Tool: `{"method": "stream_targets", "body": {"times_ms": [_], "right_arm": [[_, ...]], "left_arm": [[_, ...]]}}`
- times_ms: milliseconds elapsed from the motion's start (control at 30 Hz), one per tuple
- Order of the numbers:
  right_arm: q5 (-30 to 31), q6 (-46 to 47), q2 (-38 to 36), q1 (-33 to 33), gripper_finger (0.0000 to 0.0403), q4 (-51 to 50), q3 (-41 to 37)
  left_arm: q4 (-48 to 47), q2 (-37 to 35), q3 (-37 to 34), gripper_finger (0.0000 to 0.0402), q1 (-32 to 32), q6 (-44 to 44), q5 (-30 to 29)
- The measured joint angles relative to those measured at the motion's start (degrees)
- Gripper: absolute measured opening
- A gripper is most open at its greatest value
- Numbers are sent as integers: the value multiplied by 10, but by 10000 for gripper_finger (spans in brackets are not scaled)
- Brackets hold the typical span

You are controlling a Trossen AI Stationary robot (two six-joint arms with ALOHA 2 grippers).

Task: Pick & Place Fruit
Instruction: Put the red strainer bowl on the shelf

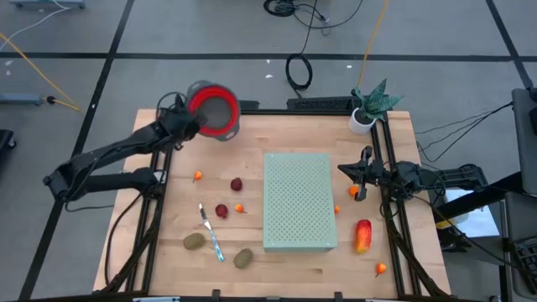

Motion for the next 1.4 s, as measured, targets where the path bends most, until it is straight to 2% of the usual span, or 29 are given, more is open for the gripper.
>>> {"method": "stream_targets", "body": {"times_ms": [233,367,600,800,1067,1400], "right_arm": [[0,0,0,0,0,0,0],[0,0,0,0,0,0,0],[0,0,0,0,0,0,0],[0,0,0,0,0,0,0],[0,0,0,0,0,0,0],[0,0,0,0,0,0,0]], "left_arm": [[165,-48,1,2,-32,86,55],[194,-50,30,2,-58,113,77],[149,-3,133,1,-99,155,96],[54,68,243,1,-122,195,110],[-34,174,377,1,-139,257,176],[-77,289,503,1,-166,323,284]]}}
